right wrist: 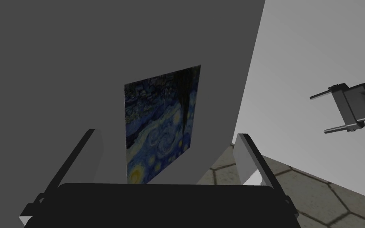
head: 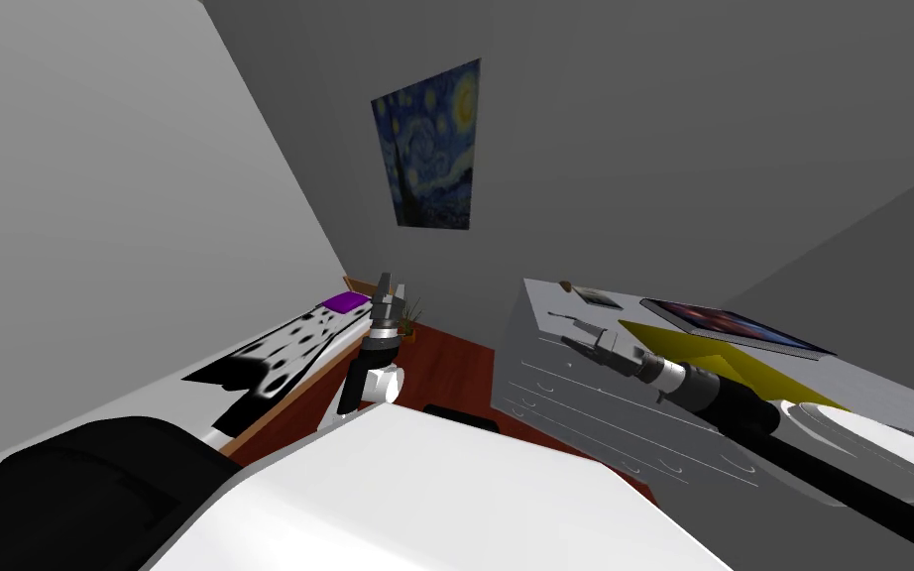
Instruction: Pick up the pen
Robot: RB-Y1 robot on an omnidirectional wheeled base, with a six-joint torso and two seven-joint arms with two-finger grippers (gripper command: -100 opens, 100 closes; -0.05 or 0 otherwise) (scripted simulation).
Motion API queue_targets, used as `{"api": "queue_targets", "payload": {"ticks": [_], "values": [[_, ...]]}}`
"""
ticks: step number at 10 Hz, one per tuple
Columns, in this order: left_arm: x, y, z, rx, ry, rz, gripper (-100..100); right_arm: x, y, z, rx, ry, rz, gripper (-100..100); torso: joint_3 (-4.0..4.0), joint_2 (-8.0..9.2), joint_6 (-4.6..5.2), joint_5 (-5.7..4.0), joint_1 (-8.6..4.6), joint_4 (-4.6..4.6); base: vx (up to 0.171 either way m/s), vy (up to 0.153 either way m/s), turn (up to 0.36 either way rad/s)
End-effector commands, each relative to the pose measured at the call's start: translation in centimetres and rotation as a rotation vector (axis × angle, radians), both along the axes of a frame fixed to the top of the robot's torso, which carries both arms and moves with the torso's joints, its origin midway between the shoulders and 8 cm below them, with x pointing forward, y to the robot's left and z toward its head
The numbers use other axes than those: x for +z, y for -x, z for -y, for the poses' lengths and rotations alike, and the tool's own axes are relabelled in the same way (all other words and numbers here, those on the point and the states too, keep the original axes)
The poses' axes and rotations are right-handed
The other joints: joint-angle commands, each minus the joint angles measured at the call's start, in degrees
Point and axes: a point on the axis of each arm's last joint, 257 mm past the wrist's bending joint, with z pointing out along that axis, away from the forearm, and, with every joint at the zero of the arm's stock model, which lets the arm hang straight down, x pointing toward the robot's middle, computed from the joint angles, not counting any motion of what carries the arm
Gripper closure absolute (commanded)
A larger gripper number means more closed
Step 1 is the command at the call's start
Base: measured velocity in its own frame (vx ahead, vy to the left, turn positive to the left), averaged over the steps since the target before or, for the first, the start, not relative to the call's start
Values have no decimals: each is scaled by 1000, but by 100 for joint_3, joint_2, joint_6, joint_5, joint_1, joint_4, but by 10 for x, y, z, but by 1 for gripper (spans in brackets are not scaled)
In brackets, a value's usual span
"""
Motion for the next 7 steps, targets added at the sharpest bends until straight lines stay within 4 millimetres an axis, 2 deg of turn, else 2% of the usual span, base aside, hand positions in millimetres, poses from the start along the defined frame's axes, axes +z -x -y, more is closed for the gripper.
{"api": "queue_targets", "payload": {"ticks": [1, 7], "values": [[0, 0, 0, 0, 0, 0, 0, -2, -1, 2, 20, 55, -11, -100, 0, 0, 0, 0, 0, 0, 17, 39, -16], [0, 0, 0, 0, 0, 0, 0, -10, -4, 17, 77, 235, -53, -100, -4, -7, -1, -1, 0, -2, 24, 30, -8]]}}
